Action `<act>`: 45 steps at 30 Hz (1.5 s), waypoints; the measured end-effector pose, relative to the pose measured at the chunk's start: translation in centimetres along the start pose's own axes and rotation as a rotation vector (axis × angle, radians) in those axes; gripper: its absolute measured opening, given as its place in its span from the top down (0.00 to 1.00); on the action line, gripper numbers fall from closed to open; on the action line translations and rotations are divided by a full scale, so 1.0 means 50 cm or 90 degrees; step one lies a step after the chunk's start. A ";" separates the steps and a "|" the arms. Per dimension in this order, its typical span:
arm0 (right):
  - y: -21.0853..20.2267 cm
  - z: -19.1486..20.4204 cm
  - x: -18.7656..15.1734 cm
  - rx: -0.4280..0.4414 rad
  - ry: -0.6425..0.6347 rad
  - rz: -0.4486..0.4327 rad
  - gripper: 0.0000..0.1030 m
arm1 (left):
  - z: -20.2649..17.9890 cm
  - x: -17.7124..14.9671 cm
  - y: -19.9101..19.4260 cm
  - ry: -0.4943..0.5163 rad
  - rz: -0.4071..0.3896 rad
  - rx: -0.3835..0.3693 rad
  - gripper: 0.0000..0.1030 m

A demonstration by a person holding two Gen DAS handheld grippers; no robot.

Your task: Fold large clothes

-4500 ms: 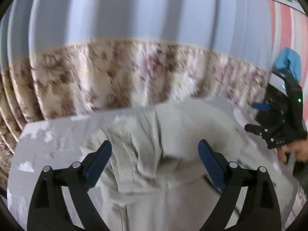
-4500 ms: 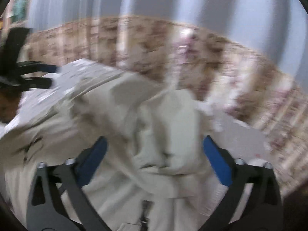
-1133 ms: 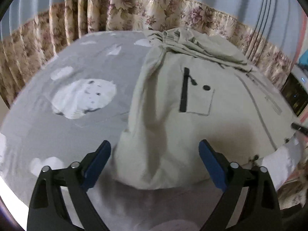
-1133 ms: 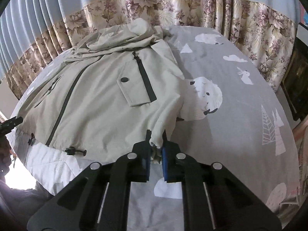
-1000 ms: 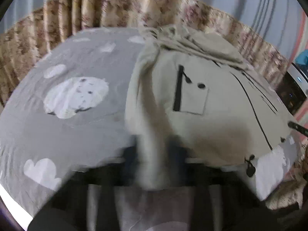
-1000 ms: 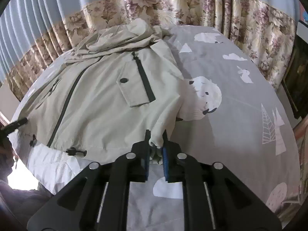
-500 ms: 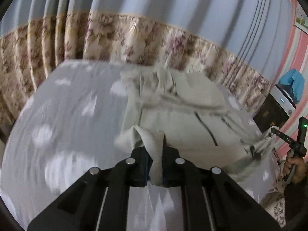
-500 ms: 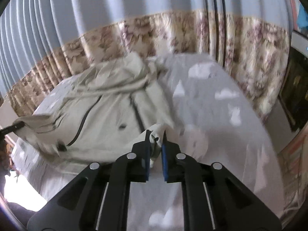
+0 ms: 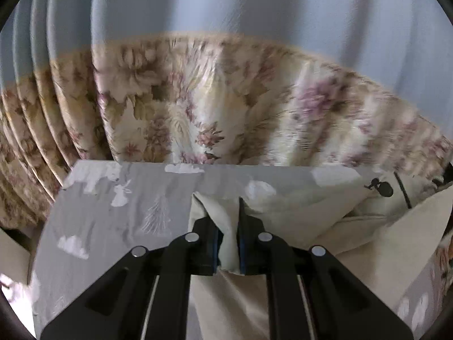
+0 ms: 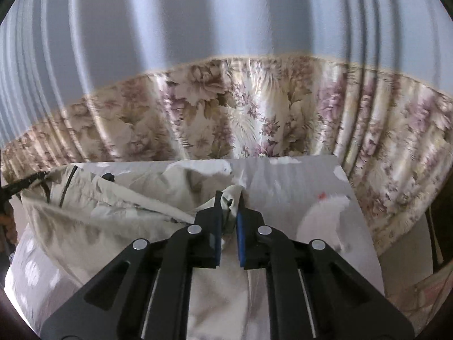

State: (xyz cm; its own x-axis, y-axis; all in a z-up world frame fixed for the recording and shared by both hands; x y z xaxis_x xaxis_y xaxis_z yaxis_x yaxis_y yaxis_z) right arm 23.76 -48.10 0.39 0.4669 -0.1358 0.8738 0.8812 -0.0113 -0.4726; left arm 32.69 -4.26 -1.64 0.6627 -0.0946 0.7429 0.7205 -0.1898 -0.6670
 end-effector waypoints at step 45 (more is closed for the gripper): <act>0.126 -0.023 -0.197 -0.065 0.025 0.101 0.08 | -0.315 -0.197 0.225 0.144 0.133 0.086 0.01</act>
State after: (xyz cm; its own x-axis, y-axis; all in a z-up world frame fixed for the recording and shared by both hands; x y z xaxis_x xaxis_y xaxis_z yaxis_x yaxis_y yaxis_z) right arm 24.63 -47.96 -11.30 0.5941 -0.1819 0.7836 0.7840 -0.0869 -0.6146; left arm 31.08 -20.86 -15.56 0.7475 -0.3355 0.5733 0.6048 -0.0133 -0.7963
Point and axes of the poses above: each gripper's, at about its wrist camera, not at the fingertips, and y roughly the way its jaws point, z to its left, x to its top, the point moved 3 cm from there along y, roughly the way its jaws point, and after that the axes turned 2 degrees about y, right-handed, at the moved point
